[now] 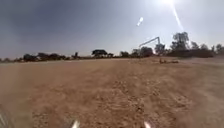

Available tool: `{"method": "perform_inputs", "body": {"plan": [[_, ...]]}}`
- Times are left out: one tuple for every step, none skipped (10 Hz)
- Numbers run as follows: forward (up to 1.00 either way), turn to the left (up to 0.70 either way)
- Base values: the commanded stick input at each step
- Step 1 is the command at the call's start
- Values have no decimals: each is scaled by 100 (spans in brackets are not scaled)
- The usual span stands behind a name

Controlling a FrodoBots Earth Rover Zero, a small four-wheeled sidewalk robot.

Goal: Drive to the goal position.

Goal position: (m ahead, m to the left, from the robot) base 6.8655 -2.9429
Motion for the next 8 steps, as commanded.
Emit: {"method": "perform_inputs", "body": {"plan": [[70, 0], [70, 0], [70, 0], [70, 0], [70, 0], [70, 0], [70, 0], [70, 0]]}}
